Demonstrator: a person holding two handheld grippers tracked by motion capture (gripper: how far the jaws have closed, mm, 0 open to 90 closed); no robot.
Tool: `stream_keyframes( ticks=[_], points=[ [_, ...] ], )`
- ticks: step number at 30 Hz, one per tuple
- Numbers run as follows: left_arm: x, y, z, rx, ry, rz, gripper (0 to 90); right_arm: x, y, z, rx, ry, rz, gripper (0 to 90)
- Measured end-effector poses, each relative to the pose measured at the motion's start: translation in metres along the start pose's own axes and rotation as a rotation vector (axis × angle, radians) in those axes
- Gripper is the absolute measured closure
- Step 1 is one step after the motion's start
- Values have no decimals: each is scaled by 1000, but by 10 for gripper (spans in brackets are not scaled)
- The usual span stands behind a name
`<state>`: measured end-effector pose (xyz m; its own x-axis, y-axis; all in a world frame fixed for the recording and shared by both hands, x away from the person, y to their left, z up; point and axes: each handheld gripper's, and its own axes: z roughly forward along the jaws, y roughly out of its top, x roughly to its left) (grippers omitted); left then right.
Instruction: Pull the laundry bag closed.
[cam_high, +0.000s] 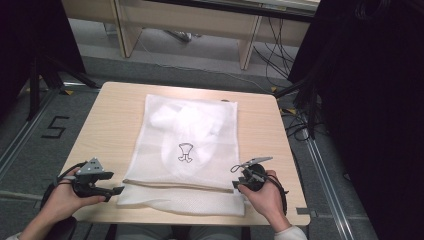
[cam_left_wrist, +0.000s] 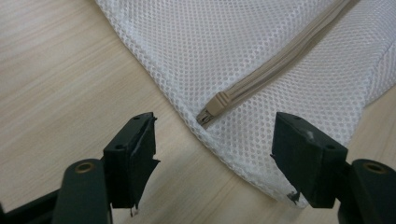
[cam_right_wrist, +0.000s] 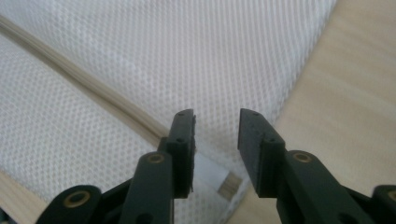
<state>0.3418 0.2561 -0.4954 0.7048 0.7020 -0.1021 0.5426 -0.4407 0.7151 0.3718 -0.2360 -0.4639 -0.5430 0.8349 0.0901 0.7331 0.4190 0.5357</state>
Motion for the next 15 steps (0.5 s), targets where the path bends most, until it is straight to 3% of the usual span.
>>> stream_keyframes(
  ticks=[1, 4, 6, 8, 10, 11, 13, 15],
  points=[
    [0, -1, 0, 3, 0, -3, 302, 0, 1, 0, -26, 7, -34, 647],
    [-1, -2, -2, 5, -3, -6, 301, 9, 3, 1, -77, 24, -46, 636],
    [0, -4, -3, 1, -10, -7, 301, 14, 7, -1, -82, 35, -89, 635],
    [0, -7, -4, -3, -21, -37, 301, 19, 10, 2, -154, 47, -139, 636],
    [1, -8, -4, -2, -19, -33, 301, 22, 13, -1, -130, 63, -159, 638],
    [2, -8, -4, 3, -13, -47, 301, 29, 20, 2, -181, 84, -213, 644],
    [3, -7, -2, 9, -5, -32, 297, 36, 24, 5, -193, 94, -236, 645],
    [0, -7, 0, 14, -19, -43, 293, 43, 29, 6, -172, 118, -277, 648]
  ],
)
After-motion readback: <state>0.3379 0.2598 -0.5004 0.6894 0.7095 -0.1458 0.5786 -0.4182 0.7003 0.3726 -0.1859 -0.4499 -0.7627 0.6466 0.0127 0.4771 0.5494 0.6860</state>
